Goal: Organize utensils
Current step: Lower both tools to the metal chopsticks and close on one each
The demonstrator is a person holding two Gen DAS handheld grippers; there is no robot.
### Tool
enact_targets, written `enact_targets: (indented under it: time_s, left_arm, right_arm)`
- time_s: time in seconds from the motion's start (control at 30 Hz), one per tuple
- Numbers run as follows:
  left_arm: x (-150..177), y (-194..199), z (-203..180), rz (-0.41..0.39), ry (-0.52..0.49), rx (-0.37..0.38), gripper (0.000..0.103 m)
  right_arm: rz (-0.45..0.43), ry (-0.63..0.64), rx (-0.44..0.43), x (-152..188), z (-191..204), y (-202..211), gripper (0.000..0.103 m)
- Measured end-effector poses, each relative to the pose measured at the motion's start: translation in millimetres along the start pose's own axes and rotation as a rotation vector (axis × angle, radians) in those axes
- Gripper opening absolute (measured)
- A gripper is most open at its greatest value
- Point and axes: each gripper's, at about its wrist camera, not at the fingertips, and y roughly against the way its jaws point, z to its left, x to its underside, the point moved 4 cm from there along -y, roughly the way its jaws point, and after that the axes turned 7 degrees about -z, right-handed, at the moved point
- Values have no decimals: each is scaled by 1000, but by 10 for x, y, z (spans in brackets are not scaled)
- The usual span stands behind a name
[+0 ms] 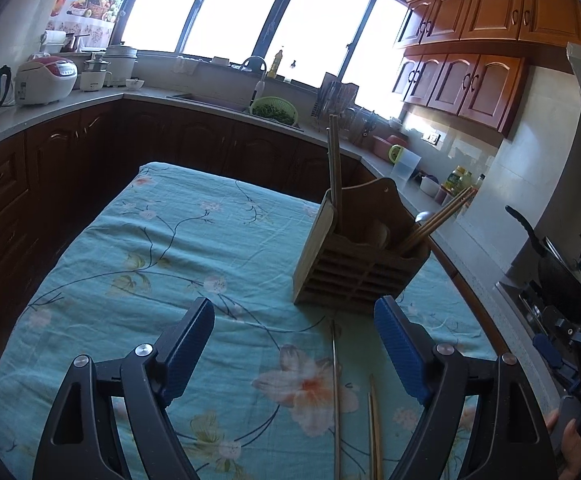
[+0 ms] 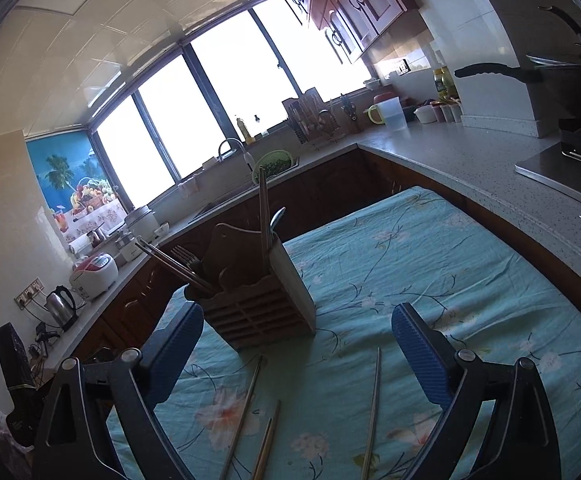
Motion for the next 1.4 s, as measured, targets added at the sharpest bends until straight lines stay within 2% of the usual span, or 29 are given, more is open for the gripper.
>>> enact_targets:
  time_s: [0.37, 0.7, 0.9, 1.07, 1.17, 1.4]
  left_arm:
    - [265, 83, -28, 103, -54, -30, 82]
    - [295, 51, -101, 147, -109, -29, 82]
    - [374, -123, -152, 194, -137, -33, 81]
    - [383, -315, -203, 239, -147, -38, 80]
    - [371, -494, -257, 262, -161, -31, 78]
    - [362, -1015, -436, 330, -177, 8, 64]
  right_arm:
    - [102, 62, 73, 517, -163, 72, 96]
    - [147, 101, 91, 602, -186, -40, 96]
    - [178, 134, 112, 644, -193, -162, 94]
    - [228, 147, 138, 666, -250, -354, 74]
    - [260, 154, 151, 669, -297, -511, 65]
    - [329, 166, 172, 710, -406, -858, 52]
